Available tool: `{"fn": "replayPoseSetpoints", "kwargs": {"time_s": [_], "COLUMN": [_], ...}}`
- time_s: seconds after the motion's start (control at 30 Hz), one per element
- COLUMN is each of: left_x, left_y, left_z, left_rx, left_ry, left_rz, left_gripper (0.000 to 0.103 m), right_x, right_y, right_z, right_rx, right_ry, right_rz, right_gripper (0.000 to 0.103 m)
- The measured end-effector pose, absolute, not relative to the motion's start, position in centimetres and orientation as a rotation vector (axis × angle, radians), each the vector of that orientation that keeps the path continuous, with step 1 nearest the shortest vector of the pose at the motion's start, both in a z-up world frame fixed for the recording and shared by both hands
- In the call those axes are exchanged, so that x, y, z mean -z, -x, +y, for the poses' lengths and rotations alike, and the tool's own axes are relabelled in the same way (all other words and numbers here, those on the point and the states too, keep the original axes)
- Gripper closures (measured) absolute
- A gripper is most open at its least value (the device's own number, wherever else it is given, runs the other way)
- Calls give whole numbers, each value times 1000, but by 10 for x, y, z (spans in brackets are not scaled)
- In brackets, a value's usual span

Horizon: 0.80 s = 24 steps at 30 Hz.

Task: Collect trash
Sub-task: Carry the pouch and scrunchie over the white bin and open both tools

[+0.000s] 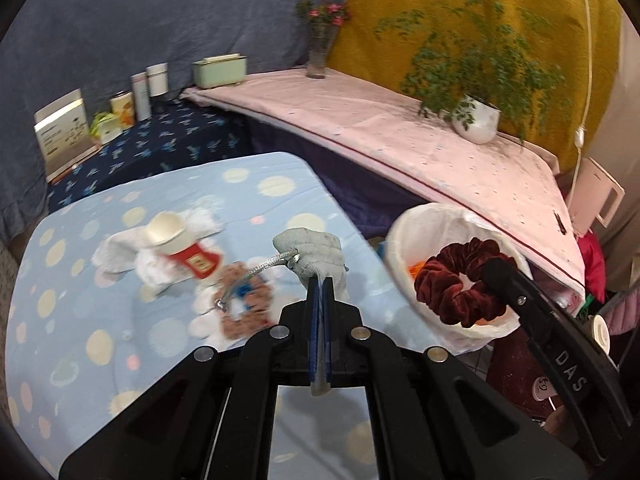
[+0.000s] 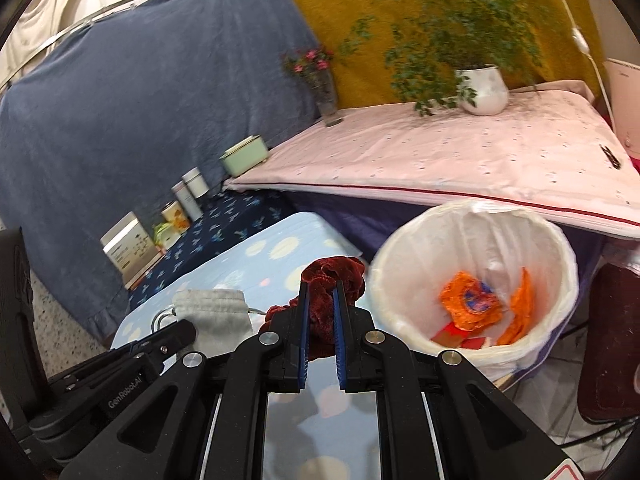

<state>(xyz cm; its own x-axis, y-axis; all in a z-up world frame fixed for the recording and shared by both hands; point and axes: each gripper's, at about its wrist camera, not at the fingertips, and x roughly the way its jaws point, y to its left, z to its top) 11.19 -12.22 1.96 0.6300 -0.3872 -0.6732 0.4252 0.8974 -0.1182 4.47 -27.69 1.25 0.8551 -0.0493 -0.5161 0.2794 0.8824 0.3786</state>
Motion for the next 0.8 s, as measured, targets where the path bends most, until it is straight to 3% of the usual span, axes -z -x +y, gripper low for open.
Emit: {"fn": "replayPoseSetpoints", "kwargs": {"time_s": [0.7, 0.8], "left_x": [6, 11], "left_y": [-131, -136], "left_z": [-260, -268], "left_rx": [687, 695], "left_ry": [-163, -153], "left_rz": [795, 806], "left_gripper": [101, 99], "right_x": [33, 40], "right_y": [-40, -44], "right_z": [-384, -390], "right_rx": [388, 396], "right_ry": [-571, -577], "right_rz": [548, 561], "right_gripper": [92, 85]}}
